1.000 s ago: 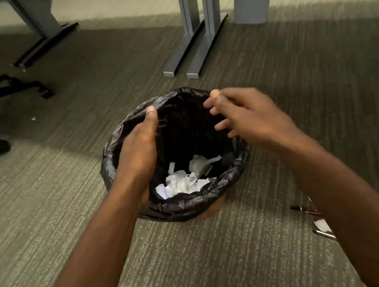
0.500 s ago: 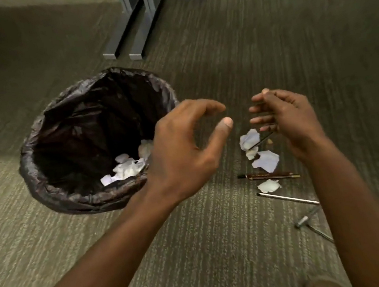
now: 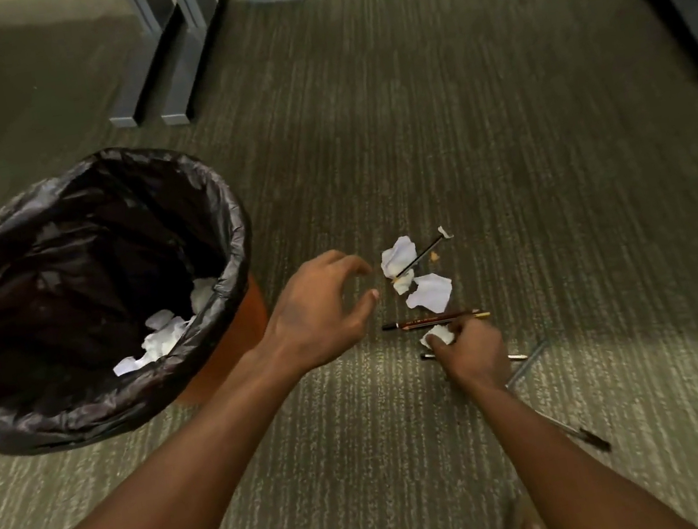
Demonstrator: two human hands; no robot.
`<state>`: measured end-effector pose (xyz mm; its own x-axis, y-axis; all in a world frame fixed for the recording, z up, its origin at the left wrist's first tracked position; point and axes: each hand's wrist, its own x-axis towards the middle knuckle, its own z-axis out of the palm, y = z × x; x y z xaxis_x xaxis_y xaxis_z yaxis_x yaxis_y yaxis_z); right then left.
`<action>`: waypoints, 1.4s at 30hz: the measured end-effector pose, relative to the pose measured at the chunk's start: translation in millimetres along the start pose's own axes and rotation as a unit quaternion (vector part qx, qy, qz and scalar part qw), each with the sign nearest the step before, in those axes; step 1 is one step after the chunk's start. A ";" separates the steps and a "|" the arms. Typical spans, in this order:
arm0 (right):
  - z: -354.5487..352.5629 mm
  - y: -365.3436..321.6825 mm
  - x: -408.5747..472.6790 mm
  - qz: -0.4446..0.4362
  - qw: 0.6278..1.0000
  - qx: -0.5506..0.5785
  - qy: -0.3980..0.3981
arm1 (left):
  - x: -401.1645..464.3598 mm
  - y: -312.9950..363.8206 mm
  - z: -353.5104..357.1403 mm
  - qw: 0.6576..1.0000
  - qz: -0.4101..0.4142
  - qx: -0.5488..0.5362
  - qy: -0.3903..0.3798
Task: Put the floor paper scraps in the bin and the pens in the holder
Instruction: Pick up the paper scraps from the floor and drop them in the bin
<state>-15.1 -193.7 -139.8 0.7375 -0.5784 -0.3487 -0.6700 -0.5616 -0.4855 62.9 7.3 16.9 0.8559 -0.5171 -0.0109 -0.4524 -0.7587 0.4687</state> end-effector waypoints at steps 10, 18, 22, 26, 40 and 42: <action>-0.9 -9.9 7.8 -0.014 0.994 0.086 0.073 | 6.9 -11.1 8.7 0.998 0.020 0.044 -0.033; -16.9 -32.9 43.1 -0.090 0.994 0.061 0.029 | 10.2 -15.6 10.6 0.999 0.027 0.027 -0.010; -10.9 -29.9 53.5 -0.146 0.988 0.013 -0.039 | 15.7 -23.3 28.0 0.999 -0.003 0.033 -0.018; -1.5 -16.2 55.6 -0.172 0.984 0.041 0.000 | 42.4 -19.6 62.0 0.996 -0.025 0.065 -0.047; -39.4 23.0 81.9 -0.019 0.942 0.334 0.031 | 122.9 -31.9 171.0 0.989 -0.111 -0.029 -0.090; -41.0 27.5 82.6 -0.015 0.936 0.350 0.030 | 121.4 -29.0 173.3 0.990 -0.116 -0.031 -0.079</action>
<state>23.9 -281.1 -149.1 0.7343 -0.6131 -0.2915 -0.4147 -0.0651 -0.9076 136.4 -102.2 -151.1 0.8830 -0.3908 -0.2598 -0.2279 -0.8411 0.4906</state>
